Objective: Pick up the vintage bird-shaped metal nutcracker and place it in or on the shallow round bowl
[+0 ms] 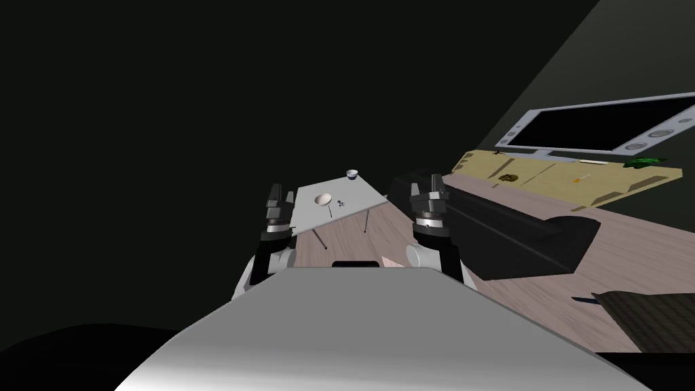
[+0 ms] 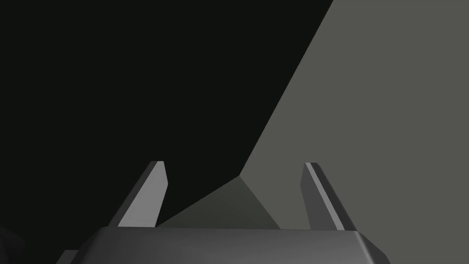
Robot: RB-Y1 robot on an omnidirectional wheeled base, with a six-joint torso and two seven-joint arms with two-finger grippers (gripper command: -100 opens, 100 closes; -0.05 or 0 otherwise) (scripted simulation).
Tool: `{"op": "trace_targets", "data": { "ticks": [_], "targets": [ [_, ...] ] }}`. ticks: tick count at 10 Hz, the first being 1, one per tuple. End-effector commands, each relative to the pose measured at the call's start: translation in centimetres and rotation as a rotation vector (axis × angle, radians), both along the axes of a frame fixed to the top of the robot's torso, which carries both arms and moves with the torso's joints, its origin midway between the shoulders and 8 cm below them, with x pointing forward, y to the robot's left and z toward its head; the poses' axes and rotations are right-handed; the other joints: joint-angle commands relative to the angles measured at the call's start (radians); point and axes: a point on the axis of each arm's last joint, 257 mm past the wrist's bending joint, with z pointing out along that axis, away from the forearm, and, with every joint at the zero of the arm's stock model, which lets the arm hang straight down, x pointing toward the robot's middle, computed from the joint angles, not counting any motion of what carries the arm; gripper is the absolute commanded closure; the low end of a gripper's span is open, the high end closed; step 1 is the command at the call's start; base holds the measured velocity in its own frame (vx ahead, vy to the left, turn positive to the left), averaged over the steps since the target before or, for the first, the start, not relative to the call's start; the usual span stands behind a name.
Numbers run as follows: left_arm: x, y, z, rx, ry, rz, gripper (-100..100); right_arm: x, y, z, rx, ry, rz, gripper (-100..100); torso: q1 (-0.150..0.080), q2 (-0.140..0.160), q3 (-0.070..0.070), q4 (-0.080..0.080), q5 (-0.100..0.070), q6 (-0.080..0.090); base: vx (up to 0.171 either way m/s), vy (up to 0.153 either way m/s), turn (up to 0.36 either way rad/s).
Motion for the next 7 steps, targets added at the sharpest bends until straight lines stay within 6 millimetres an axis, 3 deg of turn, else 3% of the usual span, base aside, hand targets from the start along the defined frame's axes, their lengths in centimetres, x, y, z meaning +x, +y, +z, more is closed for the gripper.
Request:
{"op": "trace_targets", "data": {
  "ticks": [1, 7],
  "targets": [
    [1.4, 0.2, -1.3, 0.038, 0.055, 0.017, -100, 0.0, 0.0, 0.0, 0.0, 0.0, 0.0, 0, 0.0, 0.0, 0.0, 0.0, 0.0, 0.0, -0.02, -0.032, -0.134],
    [4.9, 1.3, -4.9, 0.136, 0.197, 0.07, -100, 0.0, 0.0, 0.0, 0.0, 0.0, 0.0, 0, 0.0, 0.0, 0.0, 0.0, 0.0, 0.0, -0.013, -0.026, -0.091]
  ]
}}
